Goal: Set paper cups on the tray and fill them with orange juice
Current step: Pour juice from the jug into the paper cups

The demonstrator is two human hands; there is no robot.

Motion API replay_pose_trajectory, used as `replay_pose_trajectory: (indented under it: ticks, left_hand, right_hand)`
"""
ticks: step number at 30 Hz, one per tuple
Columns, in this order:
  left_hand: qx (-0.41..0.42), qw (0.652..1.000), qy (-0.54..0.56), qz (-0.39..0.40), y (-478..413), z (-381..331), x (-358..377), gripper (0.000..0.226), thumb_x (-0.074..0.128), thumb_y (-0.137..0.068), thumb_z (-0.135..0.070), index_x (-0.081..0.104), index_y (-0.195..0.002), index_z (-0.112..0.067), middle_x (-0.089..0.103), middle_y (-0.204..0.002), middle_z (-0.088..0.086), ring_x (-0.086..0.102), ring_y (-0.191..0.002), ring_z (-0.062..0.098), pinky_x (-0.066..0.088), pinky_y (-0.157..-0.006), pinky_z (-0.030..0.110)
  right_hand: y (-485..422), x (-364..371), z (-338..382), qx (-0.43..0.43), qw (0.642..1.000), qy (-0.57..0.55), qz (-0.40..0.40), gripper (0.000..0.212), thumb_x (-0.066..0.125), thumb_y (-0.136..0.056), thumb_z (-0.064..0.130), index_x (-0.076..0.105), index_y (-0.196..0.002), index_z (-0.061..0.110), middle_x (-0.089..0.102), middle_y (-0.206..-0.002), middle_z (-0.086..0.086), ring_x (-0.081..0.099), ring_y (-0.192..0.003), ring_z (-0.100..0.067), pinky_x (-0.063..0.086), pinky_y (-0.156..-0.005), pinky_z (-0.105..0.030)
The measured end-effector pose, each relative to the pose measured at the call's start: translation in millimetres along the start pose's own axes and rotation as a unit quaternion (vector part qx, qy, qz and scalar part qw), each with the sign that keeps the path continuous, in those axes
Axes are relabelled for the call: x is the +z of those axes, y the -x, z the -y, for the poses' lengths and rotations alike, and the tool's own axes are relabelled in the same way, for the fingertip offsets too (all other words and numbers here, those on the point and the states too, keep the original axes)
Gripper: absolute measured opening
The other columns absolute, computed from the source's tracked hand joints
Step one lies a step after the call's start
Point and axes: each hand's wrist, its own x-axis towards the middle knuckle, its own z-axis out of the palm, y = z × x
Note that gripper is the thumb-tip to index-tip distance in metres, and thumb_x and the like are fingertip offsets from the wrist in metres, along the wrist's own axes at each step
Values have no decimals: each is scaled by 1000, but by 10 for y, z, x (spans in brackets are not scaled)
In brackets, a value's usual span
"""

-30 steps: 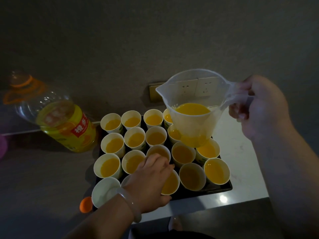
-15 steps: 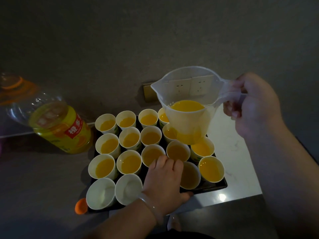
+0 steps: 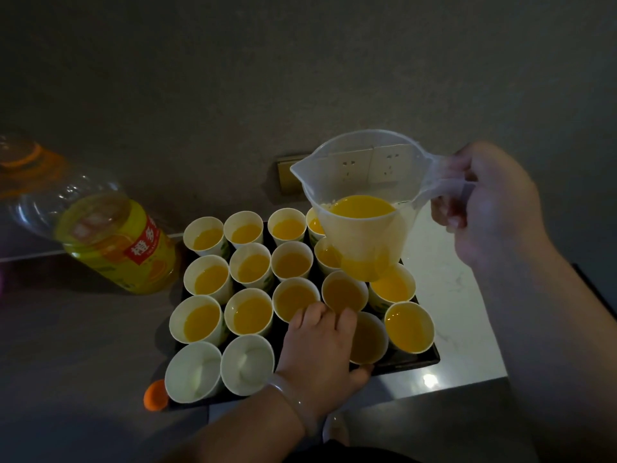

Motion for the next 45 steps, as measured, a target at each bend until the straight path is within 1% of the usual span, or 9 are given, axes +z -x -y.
replay_pose_trajectory:
  ticks: [10,17,23,29,31,35,37,42,45]
  left_hand:
    - [-17,1000,21,-11,84,48,-143,67,46,-62,-77,48,-105,-26,63,-94,-9,59,-89,15,51,-71,30]
    - [-109,992,41,-38,389,393,-366,61,48,-74,-69,56,-112,-22,63,-104,-5,61,-95,17,51,-76,32]
    - [-207,978,-18,8,657,698,-530,69,45,-63,-79,60,-97,-20,60,-94,-4,60,-85,19,50,-62,31]
    - [-222,972,-18,74,779,771,-555,79,43,-53,-85,61,-98,-22,59,-90,-6,58,-85,18,51,-61,32]
    - [-218,973,-10,78,772,768,-567,78,42,-53,-83,61,-98,-22,60,-91,-6,57,-87,18,51,-65,34]
    - [-207,968,-10,143,730,716,-662,72,46,-68,-80,42,-118,-30,46,-121,-13,36,-119,13,35,-97,30]
    - [-205,968,-15,145,735,724,-659,68,48,-71,-77,38,-120,-31,44,-125,-13,32,-121,12,33,-99,28]
    - [-206,973,46,91,804,783,-613,62,50,-59,-70,53,-103,-27,58,-98,-10,54,-94,15,48,-71,31]
    - [-186,976,104,43,818,772,-670,61,55,-62,-62,50,-112,-27,52,-103,-11,52,-93,13,50,-69,29]
  right_hand:
    - [32,72,11,-5,1000,-7,25,47,47,-80,15,49,-33,20,42,-44,6,32,-42,-11,23,-41,-22]
    - [113,264,-10,0,999,-19,41,47,46,-83,11,47,-37,19,41,-50,2,33,-45,-12,26,-40,-21]
    - [195,447,-3,11,999,-23,45,39,47,-85,10,46,-47,19,44,-52,1,35,-44,-10,26,-39,-18]
    - [259,602,3,13,999,-18,46,30,45,-86,11,44,-56,17,42,-57,-1,33,-47,-11,23,-41,-21]
    - [267,626,0,10,999,-13,49,28,46,-86,11,44,-58,16,43,-58,-1,35,-48,-11,24,-43,-23]
    - [296,669,-10,11,999,-5,45,29,47,-86,12,46,-57,17,44,-57,-1,35,-47,-11,25,-42,-22]
    - [312,682,-16,11,999,4,46,28,46,-87,12,45,-59,15,44,-60,-3,35,-48,-11,25,-42,-21]
    - [325,689,-6,17,999,16,37,24,47,-87,14,48,-63,16,47,-61,-2,38,-49,-9,28,-41,-20]
    - [326,688,8,16,999,15,31,22,48,-87,14,50,-65,16,49,-63,-1,40,-50,-9,29,-41,-19]
